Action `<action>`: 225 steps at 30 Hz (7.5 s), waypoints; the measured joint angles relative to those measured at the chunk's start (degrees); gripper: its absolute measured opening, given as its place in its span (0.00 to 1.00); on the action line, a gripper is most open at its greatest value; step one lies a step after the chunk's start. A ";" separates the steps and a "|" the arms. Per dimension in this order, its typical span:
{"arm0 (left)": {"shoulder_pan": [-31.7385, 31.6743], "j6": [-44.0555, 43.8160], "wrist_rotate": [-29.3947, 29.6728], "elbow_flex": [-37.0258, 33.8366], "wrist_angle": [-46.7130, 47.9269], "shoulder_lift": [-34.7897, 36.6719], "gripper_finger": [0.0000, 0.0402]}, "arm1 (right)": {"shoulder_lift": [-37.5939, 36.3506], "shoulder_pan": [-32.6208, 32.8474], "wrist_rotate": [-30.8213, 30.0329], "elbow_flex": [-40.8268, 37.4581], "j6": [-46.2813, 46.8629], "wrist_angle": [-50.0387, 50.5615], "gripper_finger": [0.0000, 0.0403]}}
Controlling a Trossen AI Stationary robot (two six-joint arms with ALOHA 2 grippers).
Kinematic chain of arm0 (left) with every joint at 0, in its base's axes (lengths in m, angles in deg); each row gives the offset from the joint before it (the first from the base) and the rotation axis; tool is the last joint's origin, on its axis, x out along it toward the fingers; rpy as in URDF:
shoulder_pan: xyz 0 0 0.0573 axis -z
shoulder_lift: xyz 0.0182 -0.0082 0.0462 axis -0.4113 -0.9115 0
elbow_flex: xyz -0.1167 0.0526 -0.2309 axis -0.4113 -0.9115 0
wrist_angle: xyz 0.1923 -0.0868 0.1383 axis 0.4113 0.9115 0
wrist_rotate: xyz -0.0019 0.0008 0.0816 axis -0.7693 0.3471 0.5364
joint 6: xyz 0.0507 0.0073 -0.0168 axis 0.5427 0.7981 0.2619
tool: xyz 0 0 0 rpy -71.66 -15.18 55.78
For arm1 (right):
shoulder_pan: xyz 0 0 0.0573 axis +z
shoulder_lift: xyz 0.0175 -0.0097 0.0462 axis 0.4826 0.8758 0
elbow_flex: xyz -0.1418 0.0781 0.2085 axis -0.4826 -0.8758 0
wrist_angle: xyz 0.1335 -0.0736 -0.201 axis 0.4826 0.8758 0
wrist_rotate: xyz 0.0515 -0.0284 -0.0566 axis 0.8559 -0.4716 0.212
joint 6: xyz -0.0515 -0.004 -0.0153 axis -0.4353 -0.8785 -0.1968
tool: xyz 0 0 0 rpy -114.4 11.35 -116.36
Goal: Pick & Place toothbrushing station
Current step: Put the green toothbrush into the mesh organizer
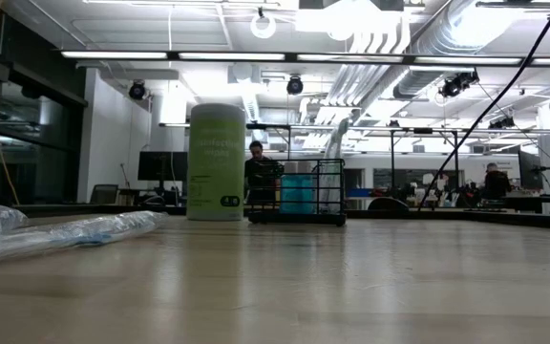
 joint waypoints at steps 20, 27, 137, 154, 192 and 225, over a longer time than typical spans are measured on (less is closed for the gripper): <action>0.00 -1.46 -0.02 0.00 0.02 0.02 0.27 | 0.04 0.02 -11.65 4.06 -5.66 0.87 0.01; -0.02 -6.01 -0.02 0.00 -0.02 -0.58 0.27 | 0.04 -0.37 -22.86 7.99 -14.62 3.37 0.01; -13.33 -26.38 -40.28 0.00 -27.11 -18.95 0.27 | -0.07 -15.34 -55.28 14.38 -115.74 -62.75 0.01; -13.33 -25.70 -38.77 0.00 -26.88 -18.97 0.27 | -0.07 -16.30 -50.80 14.38 -121.50 -68.96 0.01; -13.16 -25.44 -37.24 0.00 -26.95 -18.99 0.27 | -0.07 -20.55 -45.12 14.38 -121.23 -68.91 0.01; -12.80 -25.57 -37.69 0.00 -26.95 -18.99 0.01 | -0.07 -20.52 -44.12 14.38 -117.14 -68.89 0.01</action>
